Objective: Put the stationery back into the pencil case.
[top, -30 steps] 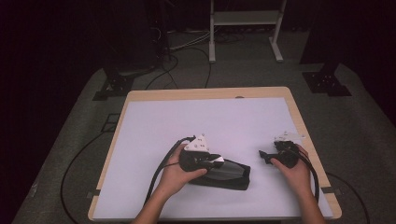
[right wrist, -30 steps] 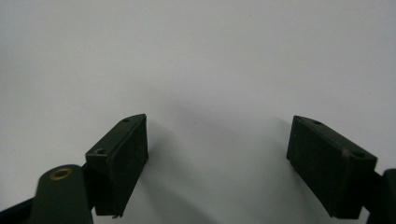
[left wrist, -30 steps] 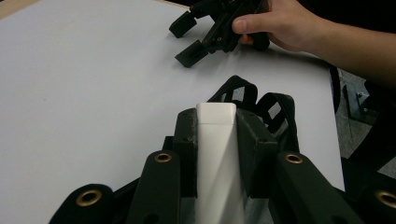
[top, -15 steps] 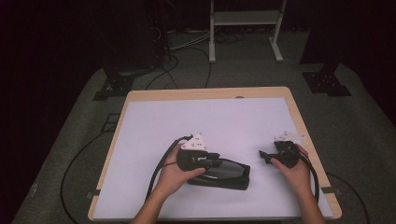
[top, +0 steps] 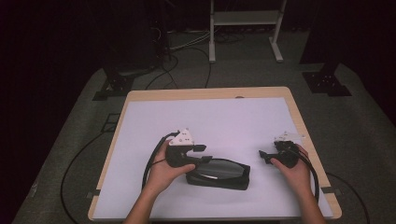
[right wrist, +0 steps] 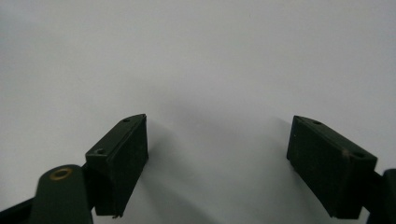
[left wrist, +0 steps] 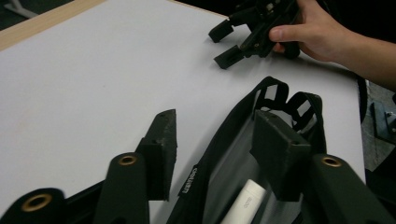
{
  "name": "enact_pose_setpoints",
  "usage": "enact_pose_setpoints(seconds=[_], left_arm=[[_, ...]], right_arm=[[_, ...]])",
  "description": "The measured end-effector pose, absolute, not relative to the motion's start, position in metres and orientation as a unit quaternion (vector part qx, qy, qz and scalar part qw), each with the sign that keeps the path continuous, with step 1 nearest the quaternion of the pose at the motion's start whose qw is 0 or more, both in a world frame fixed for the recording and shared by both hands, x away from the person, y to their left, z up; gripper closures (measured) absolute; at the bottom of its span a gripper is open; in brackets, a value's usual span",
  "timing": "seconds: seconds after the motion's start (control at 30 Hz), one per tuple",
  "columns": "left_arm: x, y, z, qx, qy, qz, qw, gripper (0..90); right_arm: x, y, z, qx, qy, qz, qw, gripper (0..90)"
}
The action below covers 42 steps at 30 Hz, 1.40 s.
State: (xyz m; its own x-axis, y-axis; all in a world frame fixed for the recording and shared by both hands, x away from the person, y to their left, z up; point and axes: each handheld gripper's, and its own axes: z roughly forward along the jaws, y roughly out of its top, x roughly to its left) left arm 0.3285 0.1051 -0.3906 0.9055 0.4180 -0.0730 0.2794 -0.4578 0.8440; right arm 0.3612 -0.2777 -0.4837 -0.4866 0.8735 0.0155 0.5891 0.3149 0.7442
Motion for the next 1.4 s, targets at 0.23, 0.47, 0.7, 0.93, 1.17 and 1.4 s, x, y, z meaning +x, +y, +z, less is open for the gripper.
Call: enact_pose_setpoints(seconds=[0.23,0.47,0.7,0.93,1.17,1.4], left_arm=[[0.332,0.119,-0.392,0.852,0.230,0.084,0.463,34.7],[0.336,0.135,-0.395,0.849,0.259,0.099,0.450,23.2],[0.334,0.156,-0.397,0.840,0.287,0.114,0.447,17.5],[0.334,0.177,-0.397,0.832,0.309,0.130,0.441,16.3],[0.334,0.193,-0.399,0.829,0.328,0.146,0.428,11.8],[0.331,0.203,-0.403,0.827,0.344,0.153,0.417,9.2]], right_arm=[[0.361,-0.278,-0.484,0.465,0.786,0.355,0.201,19.2],[0.361,-0.278,-0.484,0.465,0.786,0.355,0.201,19.2],[0.361,-0.278,-0.484,0.465,0.785,0.355,0.201,19.2],[0.361,-0.278,-0.484,0.465,0.785,0.355,0.201,19.2],[0.361,-0.278,-0.484,0.465,0.785,0.355,0.201,19.2],[0.361,-0.278,-0.484,0.465,0.785,0.355,0.201,19.2]])
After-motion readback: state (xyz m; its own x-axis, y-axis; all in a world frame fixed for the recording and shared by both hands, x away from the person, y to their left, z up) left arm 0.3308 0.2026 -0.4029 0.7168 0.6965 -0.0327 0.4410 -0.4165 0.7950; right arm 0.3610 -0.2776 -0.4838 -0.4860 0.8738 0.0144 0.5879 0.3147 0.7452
